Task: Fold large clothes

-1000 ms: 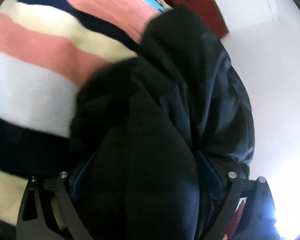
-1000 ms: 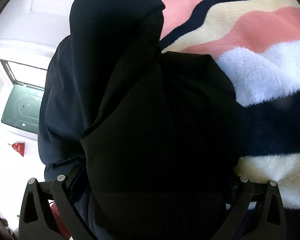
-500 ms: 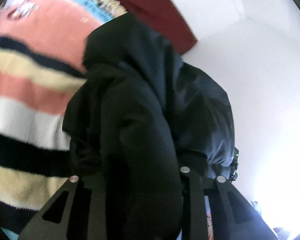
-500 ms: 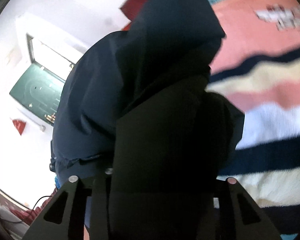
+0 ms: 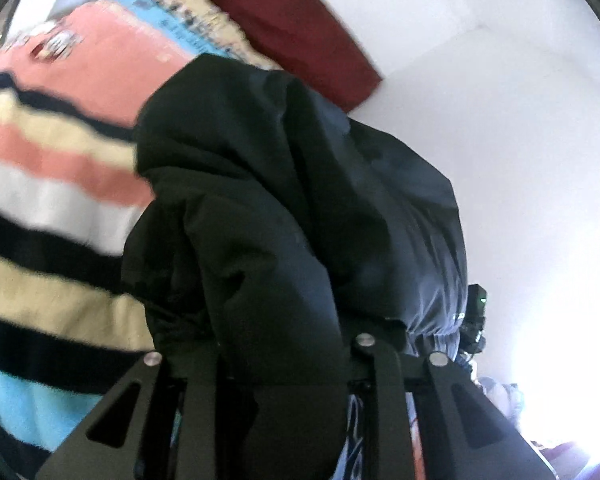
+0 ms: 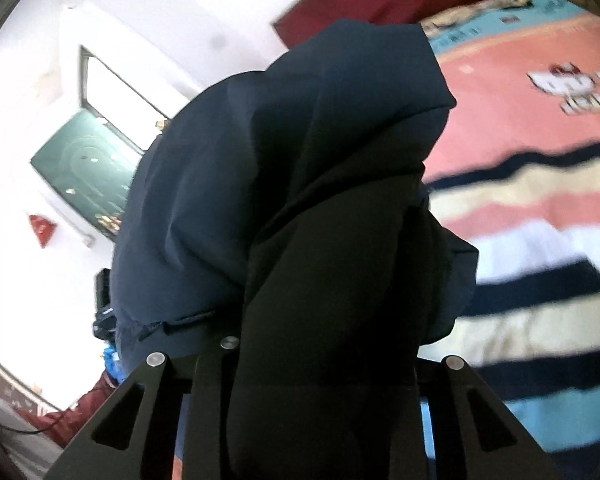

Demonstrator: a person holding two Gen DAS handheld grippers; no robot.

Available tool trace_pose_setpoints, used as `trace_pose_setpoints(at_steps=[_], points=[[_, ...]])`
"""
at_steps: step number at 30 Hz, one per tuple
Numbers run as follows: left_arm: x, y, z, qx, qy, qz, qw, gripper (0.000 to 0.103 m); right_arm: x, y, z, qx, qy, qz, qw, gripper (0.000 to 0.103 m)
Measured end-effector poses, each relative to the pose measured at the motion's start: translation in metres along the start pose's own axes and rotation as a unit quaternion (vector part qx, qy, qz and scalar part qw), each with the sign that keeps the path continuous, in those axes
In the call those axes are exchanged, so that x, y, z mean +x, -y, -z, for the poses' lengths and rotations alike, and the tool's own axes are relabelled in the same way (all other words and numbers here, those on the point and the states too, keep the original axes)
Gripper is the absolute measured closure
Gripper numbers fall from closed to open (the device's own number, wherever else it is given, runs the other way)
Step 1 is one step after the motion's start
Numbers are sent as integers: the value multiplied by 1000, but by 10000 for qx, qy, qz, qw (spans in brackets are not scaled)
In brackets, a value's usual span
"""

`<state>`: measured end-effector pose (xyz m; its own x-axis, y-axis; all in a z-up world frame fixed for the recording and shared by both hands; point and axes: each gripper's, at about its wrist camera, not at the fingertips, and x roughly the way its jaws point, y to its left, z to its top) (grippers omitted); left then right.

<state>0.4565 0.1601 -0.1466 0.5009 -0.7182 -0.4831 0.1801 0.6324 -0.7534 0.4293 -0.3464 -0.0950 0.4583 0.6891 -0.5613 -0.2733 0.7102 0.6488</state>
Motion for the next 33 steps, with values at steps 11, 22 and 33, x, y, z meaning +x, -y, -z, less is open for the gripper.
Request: trace_pose_setpoints(at_steps=[11,22,33], points=[[-61,-38,0,-505,367,-668,9958,54,17,44,21,744,-82,894,9932,32],[-116,-12,34,-445,523,-1419,9875,54,14,75,27,1084,-308,530,9922,17],[-44,-1,41,-270,158,-1534,9877,54,65,143,6,1514,-600,-71,9866,14]])
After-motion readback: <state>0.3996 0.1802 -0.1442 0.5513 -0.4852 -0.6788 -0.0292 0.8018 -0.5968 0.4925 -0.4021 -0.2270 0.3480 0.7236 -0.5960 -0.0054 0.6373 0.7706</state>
